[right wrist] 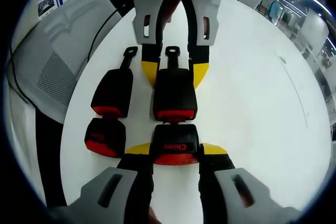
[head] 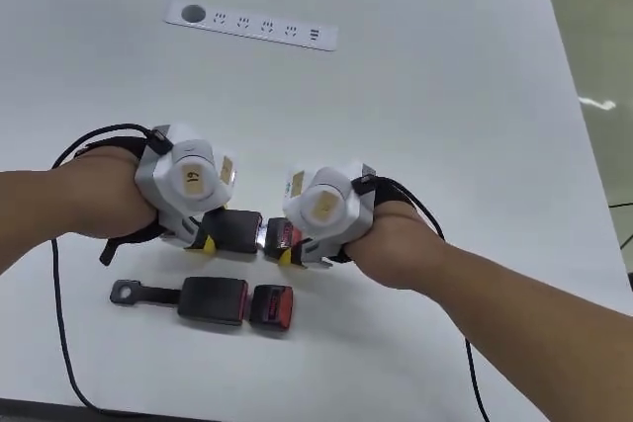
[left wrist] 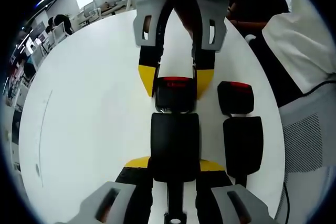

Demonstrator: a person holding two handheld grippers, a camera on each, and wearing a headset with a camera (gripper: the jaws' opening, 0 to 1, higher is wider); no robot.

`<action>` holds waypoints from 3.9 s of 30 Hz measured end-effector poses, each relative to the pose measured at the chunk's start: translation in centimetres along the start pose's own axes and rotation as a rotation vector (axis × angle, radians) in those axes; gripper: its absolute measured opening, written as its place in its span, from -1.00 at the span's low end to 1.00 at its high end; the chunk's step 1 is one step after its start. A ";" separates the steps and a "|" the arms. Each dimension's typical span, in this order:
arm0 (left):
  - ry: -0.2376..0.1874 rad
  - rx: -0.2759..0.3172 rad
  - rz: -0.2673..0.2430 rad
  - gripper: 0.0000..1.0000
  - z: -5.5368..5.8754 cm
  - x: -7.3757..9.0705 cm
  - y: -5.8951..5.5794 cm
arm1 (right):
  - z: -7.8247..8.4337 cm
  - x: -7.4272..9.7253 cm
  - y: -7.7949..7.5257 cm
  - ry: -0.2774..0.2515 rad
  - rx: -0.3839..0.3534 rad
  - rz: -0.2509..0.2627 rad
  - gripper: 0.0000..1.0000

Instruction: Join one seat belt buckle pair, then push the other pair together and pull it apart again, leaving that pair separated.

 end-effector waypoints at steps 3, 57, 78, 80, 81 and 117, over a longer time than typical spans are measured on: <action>-0.002 0.001 0.000 -0.39 0.1 -0.1 0.0 | 0.0 0.2 0.0 -0.003 0.002 0.000 -0.39; 0.022 0.002 -0.010 -0.36 -0.8 0.3 -0.8 | 10.6 6.9 0.0 0.079 -0.054 0.009 -0.34; -0.017 0.014 -0.087 -0.19 0.3 1.9 -1.6 | 8.5 7.7 0.4 0.045 -0.100 0.101 -0.10; -0.054 0.040 -0.138 -0.18 0.3 2.8 -1.8 | 8.0 8.1 0.7 0.018 -0.132 0.117 -0.09; -0.076 0.048 -0.164 -0.18 0.2 3.3 -2.0 | 7.8 8.4 1.0 0.003 -0.148 0.122 -0.09; -0.303 0.521 -0.400 1.00 9.3 7.9 -14.0 | 8.4 13.4 10.8 -0.165 -0.512 0.319 0.92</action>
Point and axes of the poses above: the centre of the closed fingertips' face, and the gripper's own axes: x roughly backward along the fingers, y roughly to its left, z roughly out of its underside, the point moved 8 cm from there along x, roughly backward along the fingers, and after that the axes turned 7 degrees about z, right-handed, at the moved point
